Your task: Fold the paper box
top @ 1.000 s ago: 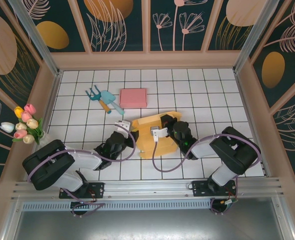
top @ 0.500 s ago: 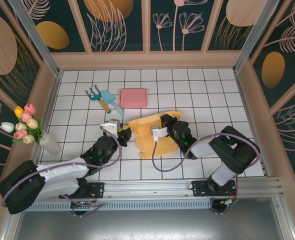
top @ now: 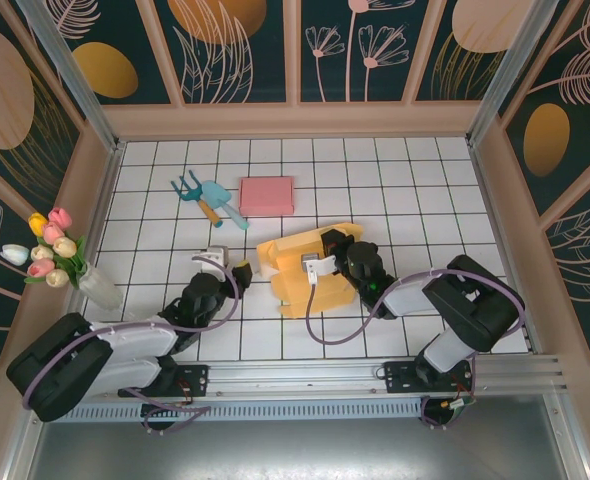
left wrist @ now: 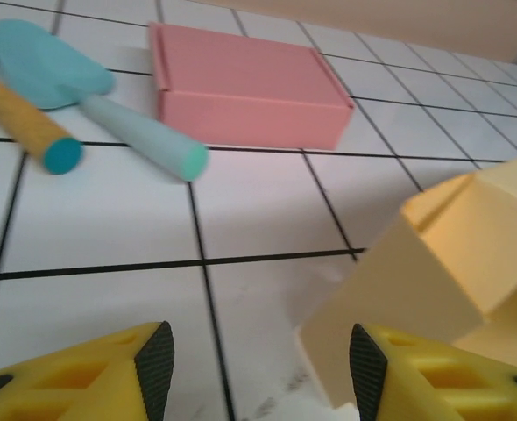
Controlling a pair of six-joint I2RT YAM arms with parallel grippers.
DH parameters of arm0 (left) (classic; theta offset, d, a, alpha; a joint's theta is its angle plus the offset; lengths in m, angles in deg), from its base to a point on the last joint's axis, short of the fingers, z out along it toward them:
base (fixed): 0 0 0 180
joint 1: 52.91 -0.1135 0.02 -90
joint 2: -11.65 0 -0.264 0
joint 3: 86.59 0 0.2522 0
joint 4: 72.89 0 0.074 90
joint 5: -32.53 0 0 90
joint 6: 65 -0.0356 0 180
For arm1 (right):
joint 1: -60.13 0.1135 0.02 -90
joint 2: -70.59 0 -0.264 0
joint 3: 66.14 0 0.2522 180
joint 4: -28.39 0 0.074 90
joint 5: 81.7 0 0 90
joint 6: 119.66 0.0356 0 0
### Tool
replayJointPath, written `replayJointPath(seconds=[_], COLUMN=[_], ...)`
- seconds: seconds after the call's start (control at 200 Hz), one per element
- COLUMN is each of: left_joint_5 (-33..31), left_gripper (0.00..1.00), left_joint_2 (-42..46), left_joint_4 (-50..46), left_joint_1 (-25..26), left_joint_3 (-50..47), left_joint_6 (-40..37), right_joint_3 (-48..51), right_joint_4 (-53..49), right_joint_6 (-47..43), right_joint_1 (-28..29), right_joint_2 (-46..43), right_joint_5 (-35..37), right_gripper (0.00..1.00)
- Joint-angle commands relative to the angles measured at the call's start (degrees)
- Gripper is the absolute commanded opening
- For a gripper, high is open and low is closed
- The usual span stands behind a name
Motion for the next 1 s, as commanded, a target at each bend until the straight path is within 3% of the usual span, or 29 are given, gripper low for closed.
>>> replayJointPath(seconds=[0.0,0.165,0.335,0.495,0.701,0.996], left_joint_5=[5.8,4.8,10.0,11.8,15.6,22.5], left_gripper=[0.58,0.56,0.56,0.55,0.32,0.33], left_joint_2=[-2.7,-10.0,-14.8,-16.1,-18.4,-19.1], left_joint_4=[7.4,10.5,16.6,15.3,16.7,20.4], left_joint_1=[-0.3,-0.8,-0.8,-0.8,-0.8,-0.8], left_joint_3=[0.9,2.8,3.6,6.1,7.2,6.0], left_joint_6=[-4.7,-7.2,-8.8,-9.8,-9.5,-7.3], right_joint_3=[0.7,0.9,0.7,0.5,0.3,0.0], right_joint_4=[-3.9,-3.9,-4.8,-4.5,-4.6,-4.2], right_joint_6=[-0.5,-0.2,0.3,0.2,0.2,0.3], right_joint_1=[-0.5,-0.7,-0.7,-0.7,-0.8,-1.1], right_joint_2=[0.0,0.0,0.2,1.3,1.7,2.8], right_joint_5=[-1.7,-2.2,-2.5,-2.5,-2.4,-2.0], right_gripper=[0.0,0.0,0.0,0.0,0.0,0.0])
